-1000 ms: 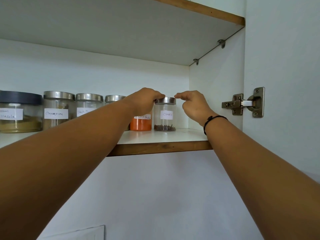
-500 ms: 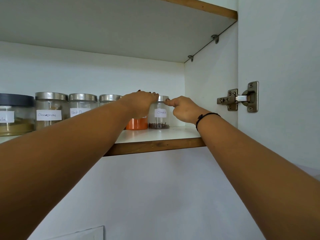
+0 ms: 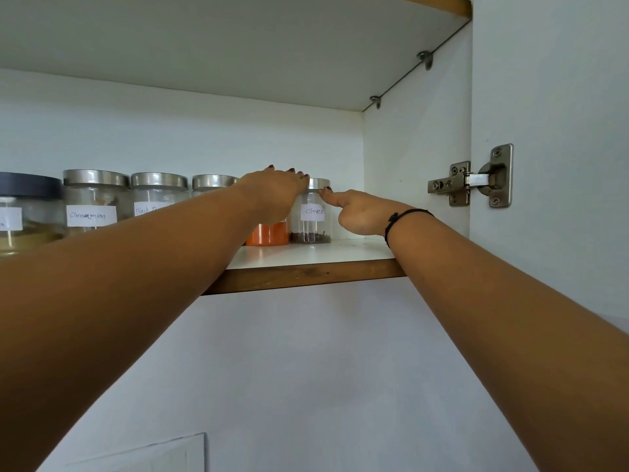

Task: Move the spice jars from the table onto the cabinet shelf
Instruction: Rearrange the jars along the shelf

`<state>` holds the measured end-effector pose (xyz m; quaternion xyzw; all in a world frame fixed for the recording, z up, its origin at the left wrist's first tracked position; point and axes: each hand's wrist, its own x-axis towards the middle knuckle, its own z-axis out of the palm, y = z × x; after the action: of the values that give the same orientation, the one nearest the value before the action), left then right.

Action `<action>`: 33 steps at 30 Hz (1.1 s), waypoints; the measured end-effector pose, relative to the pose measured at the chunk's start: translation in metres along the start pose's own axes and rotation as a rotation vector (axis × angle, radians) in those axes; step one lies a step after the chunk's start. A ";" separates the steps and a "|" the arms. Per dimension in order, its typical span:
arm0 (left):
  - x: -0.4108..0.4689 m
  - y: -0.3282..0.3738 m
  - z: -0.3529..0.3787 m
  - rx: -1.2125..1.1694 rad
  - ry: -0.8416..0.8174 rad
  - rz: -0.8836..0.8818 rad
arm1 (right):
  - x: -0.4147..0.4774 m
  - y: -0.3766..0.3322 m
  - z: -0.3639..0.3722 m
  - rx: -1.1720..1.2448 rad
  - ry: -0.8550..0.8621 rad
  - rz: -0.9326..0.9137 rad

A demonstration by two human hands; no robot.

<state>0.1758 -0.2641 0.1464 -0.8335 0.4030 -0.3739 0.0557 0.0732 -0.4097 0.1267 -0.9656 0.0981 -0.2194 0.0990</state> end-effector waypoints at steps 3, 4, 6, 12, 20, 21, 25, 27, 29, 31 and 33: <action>0.000 -0.001 0.000 0.015 0.010 0.008 | 0.001 0.000 0.001 0.001 0.015 -0.010; 0.001 -0.002 0.001 0.015 0.008 0.010 | 0.001 0.001 0.001 0.004 0.022 -0.012; 0.001 -0.003 0.001 0.020 0.006 0.005 | 0.000 0.002 0.002 0.015 0.031 -0.019; 0.000 -0.003 -0.003 0.068 0.051 0.016 | 0.000 -0.001 -0.001 0.036 0.087 -0.062; -0.001 -0.002 -0.009 0.090 0.068 -0.003 | 0.004 0.001 -0.001 0.095 0.254 -0.133; -0.001 -0.002 -0.010 0.093 0.072 -0.007 | 0.004 0.001 -0.001 0.100 0.269 -0.139; -0.005 -0.001 -0.012 0.086 0.064 -0.021 | 0.006 0.002 0.000 0.116 0.275 -0.146; -0.007 0.000 -0.013 0.079 0.072 -0.026 | 0.006 0.002 0.000 0.117 0.284 -0.149; -0.009 -0.002 -0.013 0.087 0.077 -0.024 | 0.006 0.002 0.000 0.128 0.302 -0.162; -0.011 -0.003 -0.012 0.104 0.084 -0.023 | 0.007 0.002 0.000 0.135 0.316 -0.181; -0.014 -0.005 -0.012 0.091 0.092 -0.029 | 0.007 0.002 0.000 0.137 0.335 -0.198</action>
<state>0.1649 -0.2486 0.1489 -0.8178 0.3754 -0.4305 0.0694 0.0786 -0.4130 0.1293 -0.9117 0.0026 -0.3915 0.1245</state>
